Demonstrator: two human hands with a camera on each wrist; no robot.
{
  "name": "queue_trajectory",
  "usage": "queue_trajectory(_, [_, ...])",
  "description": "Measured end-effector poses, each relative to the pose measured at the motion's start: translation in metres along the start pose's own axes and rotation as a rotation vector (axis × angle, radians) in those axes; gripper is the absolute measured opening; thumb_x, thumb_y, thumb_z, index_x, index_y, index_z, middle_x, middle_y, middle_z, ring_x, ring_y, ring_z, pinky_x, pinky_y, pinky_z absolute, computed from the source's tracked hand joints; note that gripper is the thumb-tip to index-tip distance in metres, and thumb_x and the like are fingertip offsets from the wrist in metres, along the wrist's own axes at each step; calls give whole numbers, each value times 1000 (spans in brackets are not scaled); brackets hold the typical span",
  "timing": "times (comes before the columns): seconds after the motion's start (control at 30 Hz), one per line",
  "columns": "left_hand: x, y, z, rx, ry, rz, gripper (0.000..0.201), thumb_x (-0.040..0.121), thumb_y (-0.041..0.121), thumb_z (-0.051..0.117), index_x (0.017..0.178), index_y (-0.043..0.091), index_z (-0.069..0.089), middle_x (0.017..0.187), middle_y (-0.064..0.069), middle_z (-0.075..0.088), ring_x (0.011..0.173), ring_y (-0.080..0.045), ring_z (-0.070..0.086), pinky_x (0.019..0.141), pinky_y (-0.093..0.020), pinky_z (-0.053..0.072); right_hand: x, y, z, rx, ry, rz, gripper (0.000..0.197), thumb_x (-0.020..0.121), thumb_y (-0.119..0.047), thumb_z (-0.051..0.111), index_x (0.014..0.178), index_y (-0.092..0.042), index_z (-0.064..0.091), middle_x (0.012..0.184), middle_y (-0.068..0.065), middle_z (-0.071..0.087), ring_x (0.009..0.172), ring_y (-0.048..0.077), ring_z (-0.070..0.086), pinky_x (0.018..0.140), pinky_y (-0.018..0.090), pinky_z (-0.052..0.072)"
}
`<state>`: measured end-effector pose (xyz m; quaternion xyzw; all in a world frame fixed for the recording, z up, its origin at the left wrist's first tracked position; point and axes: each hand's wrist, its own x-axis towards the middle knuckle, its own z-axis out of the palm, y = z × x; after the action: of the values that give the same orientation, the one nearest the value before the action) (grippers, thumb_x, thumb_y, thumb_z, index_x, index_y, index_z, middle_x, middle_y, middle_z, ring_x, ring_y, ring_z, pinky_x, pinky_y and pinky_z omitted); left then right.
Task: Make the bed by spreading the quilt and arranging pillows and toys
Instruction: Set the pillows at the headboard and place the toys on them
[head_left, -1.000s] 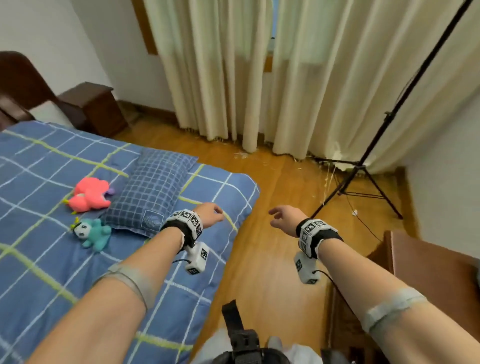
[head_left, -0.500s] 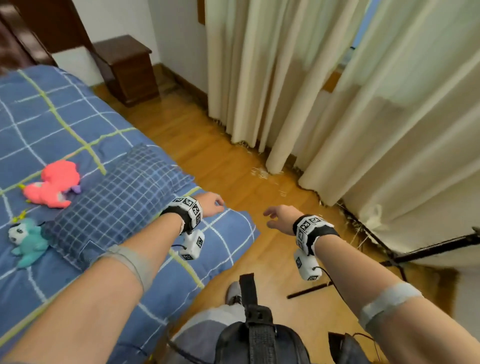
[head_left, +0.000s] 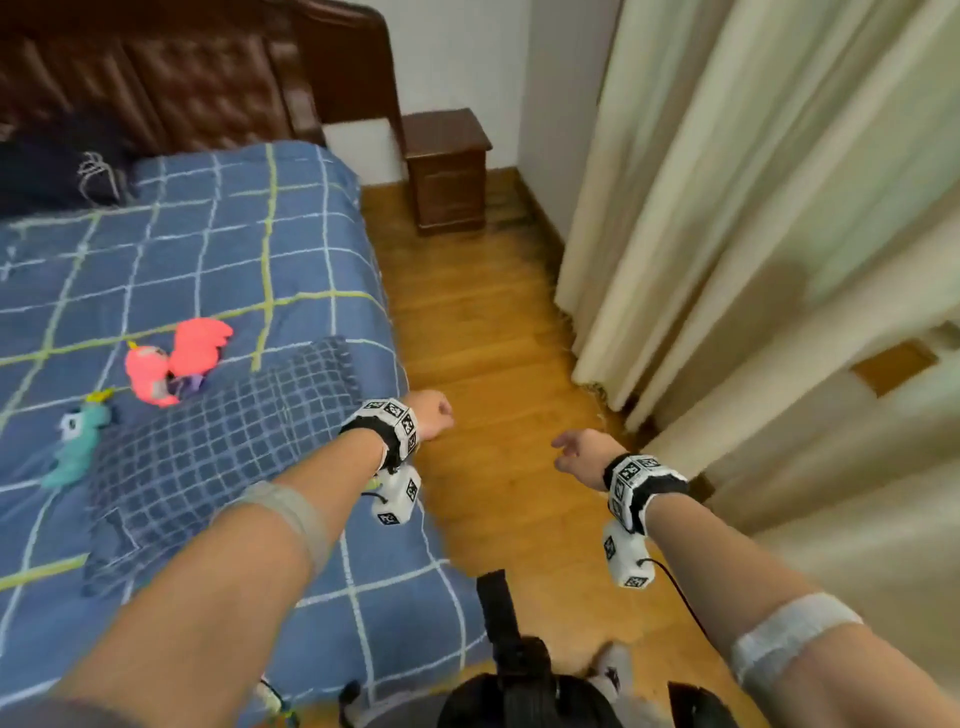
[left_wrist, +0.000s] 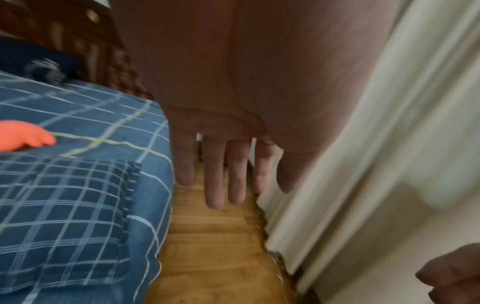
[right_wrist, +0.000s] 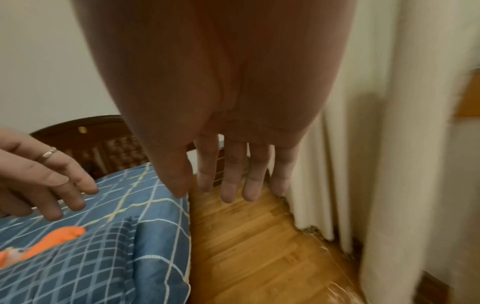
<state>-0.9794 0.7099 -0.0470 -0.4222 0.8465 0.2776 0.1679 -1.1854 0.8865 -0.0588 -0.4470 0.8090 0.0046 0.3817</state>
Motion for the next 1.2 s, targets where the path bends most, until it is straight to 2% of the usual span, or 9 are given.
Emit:
queue_trajectory(0.1, [14, 5, -19, -110, 132, -182, 36, 95, 37, 52, 125, 20, 60, 128, -2, 62, 112, -23, 60, 86, -26, 44, 68, -4, -64, -85, -56, -146, 40, 96, -34, 57, 134, -24, 55, 123, 5, 66, 110, 24, 62, 94, 34, 50])
queue_trajectory(0.23, [-18, -6, -22, -254, 116, -448, 34, 97, 33, 50, 118, 10, 64, 127, -11, 62, 111, -31, 60, 86, -32, 46, 117, -54, -102, -216, -188, -338, 42, 96, -33, 57, 137, -24, 52, 130, 2, 61, 116, 23, 60, 97, 32, 49])
queue_trajectory(0.43, [-65, -67, -15, -571, 314, -818, 38, 98, 36, 49, 120, 8, 62, 123, -16, 63, 113, -35, 60, 93, -40, 47, 171, -168, -87, -392, -358, -681, 44, 93, -33, 62, 135, -24, 56, 137, -2, 58, 126, 19, 54, 105, 30, 43])
queue_trajectory(0.57, [-56, -111, 2, -736, 420, -1042, 30, 97, 35, 48, 98, 9, 64, 101, -13, 65, 98, -31, 64, 91, -40, 52, 212, -242, -82, -473, -443, -769, 46, 93, -30, 62, 137, -22, 53, 137, 3, 58, 124, 23, 56, 107, 38, 44])
queue_trajectory(0.7, [-19, -144, -25, -812, 350, -1080, 19, 100, 26, 44, 93, 9, 51, 101, -8, 54, 89, -22, 50, 89, -34, 46, 263, -311, -102, -520, -463, -810, 47, 92, -32, 63, 137, -23, 52, 136, 2, 58, 123, 22, 56, 106, 36, 44])
queue_trajectory(0.77, [-3, -154, -43, -837, 331, -1095, 18, 99, 28, 45, 102, 14, 57, 108, -11, 55, 95, -25, 53, 86, -32, 43, 292, -340, -106, -544, -463, -817, 51, 92, -31, 63, 140, -20, 48, 140, 4, 56, 124, 23, 55, 107, 37, 43])
queue_trajectory(0.83, [10, -169, -55, -894, 370, -1109, 36, 97, 35, 49, 127, 16, 59, 130, -10, 58, 118, -29, 55, 99, -36, 43, 315, -369, -102, -609, -501, -810, 57, 93, -33, 63, 144, -18, 43, 145, 6, 51, 129, 24, 52, 109, 37, 41])
queue_trajectory(1.03, [44, -242, -62, -1110, 480, -1342, 46, 95, 37, 53, 136, 15, 52, 138, -8, 55, 124, -27, 54, 106, -36, 41, 404, -468, -17, -776, -585, -895, 75, 84, -47, 66, 149, -24, 34, 149, 4, 46, 128, 28, 53, 109, 43, 42])
queue_trajectory(1.2, [120, -305, -30, -1343, 441, -1582, 54, 94, 35, 57, 143, 17, 42, 143, -14, 49, 125, -33, 52, 102, -37, 43, 514, -515, 80, -856, -597, -772, 117, 75, -52, 78, 157, -24, 0, 164, 13, 7, 147, 36, 23, 116, 52, 27])
